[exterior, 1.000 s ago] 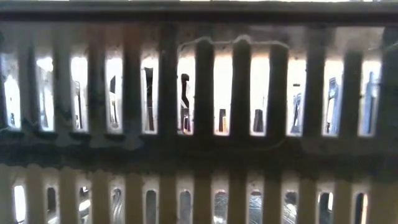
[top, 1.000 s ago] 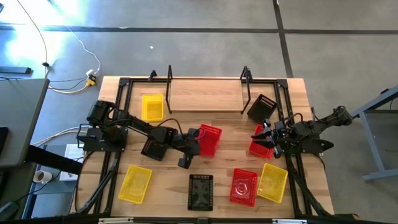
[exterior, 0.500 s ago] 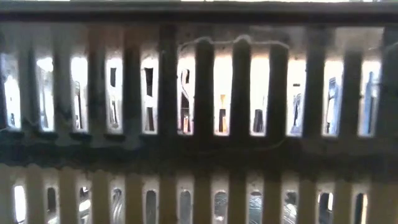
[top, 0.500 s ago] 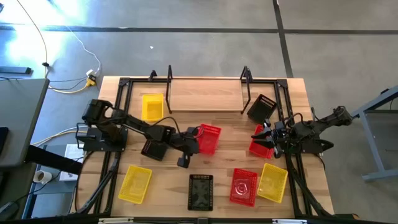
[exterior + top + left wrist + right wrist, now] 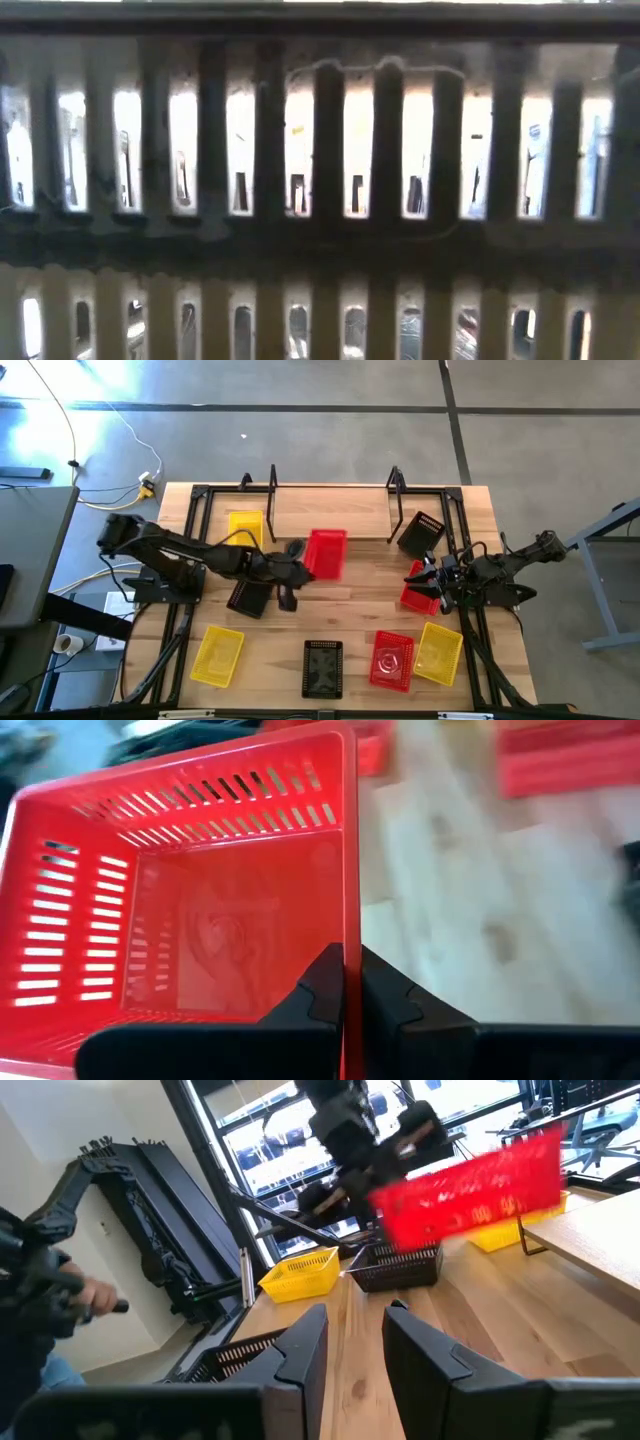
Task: Stack baskets on shelf by color
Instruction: Put the top left red bin on the shelf
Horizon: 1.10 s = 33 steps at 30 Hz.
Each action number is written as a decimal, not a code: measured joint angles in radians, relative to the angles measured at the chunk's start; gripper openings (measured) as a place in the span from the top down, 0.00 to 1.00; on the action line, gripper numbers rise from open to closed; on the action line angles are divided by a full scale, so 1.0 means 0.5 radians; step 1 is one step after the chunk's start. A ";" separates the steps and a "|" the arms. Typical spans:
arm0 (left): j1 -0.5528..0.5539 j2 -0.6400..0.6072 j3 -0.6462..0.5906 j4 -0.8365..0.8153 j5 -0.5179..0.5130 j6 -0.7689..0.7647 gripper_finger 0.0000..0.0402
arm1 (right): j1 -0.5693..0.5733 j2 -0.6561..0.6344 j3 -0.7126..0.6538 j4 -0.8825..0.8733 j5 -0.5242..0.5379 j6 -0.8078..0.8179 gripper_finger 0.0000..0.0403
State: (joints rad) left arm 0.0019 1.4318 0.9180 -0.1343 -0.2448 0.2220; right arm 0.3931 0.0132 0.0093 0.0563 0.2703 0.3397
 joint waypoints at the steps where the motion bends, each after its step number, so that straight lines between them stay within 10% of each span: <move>1: 0.028 -0.030 0.000 -0.015 -0.031 0.020 1.00 | -0.001 0.000 -0.001 0.000 0.000 0.000 0.78; 33: 0.711 0.086 0.000 -0.472 -0.026 0.298 1.00 | -0.001 0.001 0.000 0.000 0.000 0.000 0.78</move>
State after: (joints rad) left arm 0.3573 1.4750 0.9180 -0.3702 -0.2577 0.3710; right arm 0.3927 0.0135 0.0091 0.0563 0.2703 0.3397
